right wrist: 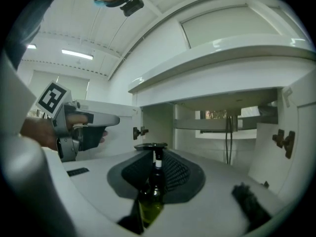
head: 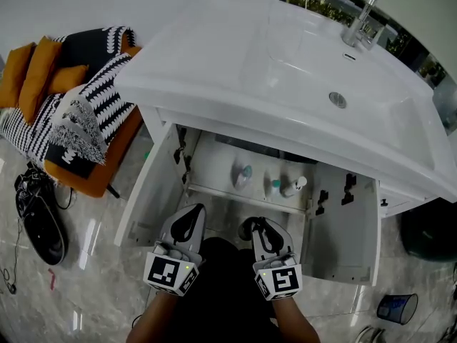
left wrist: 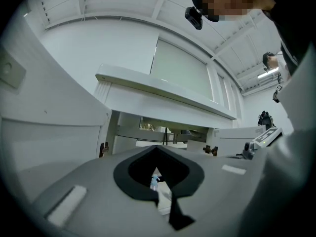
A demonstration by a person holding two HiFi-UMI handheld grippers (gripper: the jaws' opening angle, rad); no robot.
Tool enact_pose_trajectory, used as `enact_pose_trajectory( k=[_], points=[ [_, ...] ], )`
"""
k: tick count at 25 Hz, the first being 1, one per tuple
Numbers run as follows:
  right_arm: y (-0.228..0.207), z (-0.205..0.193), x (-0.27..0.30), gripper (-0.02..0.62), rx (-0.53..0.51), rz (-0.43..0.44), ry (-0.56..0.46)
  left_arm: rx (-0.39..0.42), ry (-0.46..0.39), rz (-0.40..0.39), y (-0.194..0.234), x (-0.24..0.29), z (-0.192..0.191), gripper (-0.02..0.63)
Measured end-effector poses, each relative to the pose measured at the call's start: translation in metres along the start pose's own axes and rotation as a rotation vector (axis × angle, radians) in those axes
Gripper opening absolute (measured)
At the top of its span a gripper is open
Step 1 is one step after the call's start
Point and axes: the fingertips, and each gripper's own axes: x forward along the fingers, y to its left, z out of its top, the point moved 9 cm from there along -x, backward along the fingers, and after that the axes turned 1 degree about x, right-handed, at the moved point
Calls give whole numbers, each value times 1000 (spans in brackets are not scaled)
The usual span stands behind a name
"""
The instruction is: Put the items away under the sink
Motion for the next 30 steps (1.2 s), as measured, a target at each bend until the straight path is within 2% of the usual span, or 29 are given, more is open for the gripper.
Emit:
enact_pose_trajectory(
  k=[16, 30],
  points=[
    [-2, -38, 38, 71, 22, -13, 8, -11, 9, -37, 16, 17, -15, 8],
    [-6, -54, 115, 71, 7, 13, 4, -30, 25, -46, 32, 34, -21, 8]
  ],
)
